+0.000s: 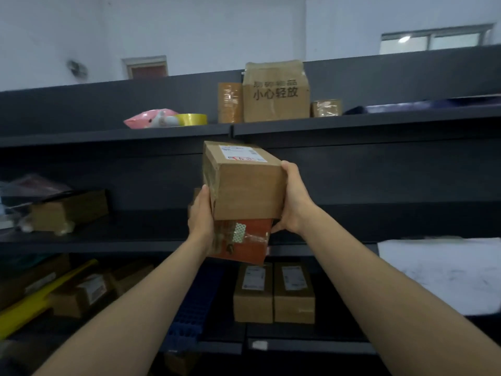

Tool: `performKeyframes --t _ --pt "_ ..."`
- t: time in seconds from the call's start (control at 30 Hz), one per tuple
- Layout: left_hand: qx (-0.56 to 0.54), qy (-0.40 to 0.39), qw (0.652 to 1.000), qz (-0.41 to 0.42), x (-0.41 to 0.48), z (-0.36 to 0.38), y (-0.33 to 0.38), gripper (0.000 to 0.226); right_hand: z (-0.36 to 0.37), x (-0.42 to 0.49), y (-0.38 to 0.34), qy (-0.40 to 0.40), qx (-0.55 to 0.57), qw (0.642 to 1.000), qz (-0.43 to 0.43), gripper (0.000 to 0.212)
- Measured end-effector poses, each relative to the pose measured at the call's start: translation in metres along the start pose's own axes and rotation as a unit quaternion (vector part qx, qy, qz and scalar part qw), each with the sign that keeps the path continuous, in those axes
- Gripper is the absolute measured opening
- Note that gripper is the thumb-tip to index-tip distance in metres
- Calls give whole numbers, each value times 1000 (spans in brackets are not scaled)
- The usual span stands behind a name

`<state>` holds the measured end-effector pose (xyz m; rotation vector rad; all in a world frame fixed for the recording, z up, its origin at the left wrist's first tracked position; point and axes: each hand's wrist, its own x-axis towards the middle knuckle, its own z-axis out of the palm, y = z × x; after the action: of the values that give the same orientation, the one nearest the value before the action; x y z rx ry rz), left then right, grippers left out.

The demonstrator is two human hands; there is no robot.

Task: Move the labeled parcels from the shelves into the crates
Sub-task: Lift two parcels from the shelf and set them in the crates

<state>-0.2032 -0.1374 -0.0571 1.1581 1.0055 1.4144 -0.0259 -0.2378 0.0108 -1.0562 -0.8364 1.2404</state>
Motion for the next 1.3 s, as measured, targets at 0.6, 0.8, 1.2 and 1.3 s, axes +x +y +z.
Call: performKeyframes --t 0.6,0.8,1.2,1.3 --pt "43 -39 996 62 48 164 -47 79 -108 68 -32 134 20 991 -13 50" --pt "313 -29 933 176 43 181 -20 51 -128 87 -36 157 56 985 -43 50" --pt "663 -68 732 139 8 197 -25 49 -200 77 -31 298 102 942 -118 45" --pt "673 -47 726 131 -6 197 -25 47 -215 74 -22 342 26 931 -124 40"
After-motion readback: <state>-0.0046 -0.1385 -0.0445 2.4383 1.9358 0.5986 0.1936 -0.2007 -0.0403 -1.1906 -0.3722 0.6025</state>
